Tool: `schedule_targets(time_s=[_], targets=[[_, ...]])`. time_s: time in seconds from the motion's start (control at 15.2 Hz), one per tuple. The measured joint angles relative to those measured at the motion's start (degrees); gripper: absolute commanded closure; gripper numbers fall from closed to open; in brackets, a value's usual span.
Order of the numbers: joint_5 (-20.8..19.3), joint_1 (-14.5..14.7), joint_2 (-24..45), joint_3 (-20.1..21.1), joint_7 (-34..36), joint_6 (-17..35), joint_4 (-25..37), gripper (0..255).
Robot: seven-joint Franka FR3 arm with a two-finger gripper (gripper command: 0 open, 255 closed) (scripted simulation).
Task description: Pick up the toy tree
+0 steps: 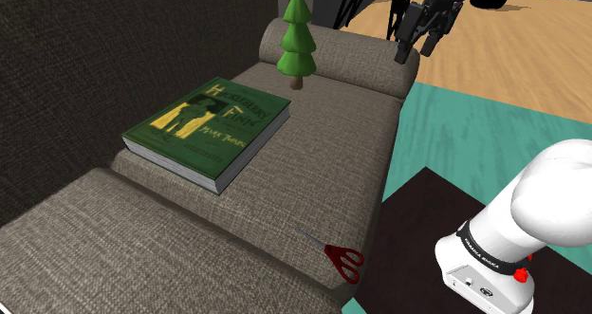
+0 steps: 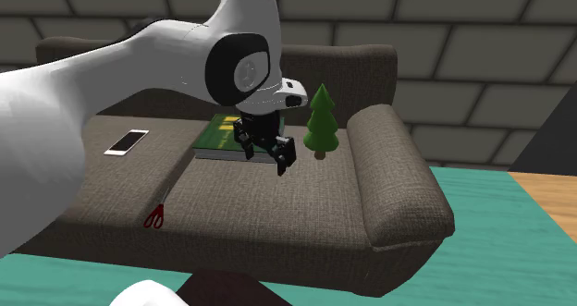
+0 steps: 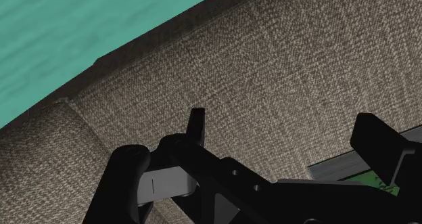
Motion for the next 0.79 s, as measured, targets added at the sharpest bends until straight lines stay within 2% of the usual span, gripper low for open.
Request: schedule_targets(time_s=[0.07,0.2,0.79], targets=[[0.0,0.0,0.0,0.0,0.0,0.0,0.0,0],[0.96,-0.1,1.1,-0.19,0.41,3.15,-0.49,0],[8.35,0.0,11.65,-1.45,2.29,23.81,1.81,0]])
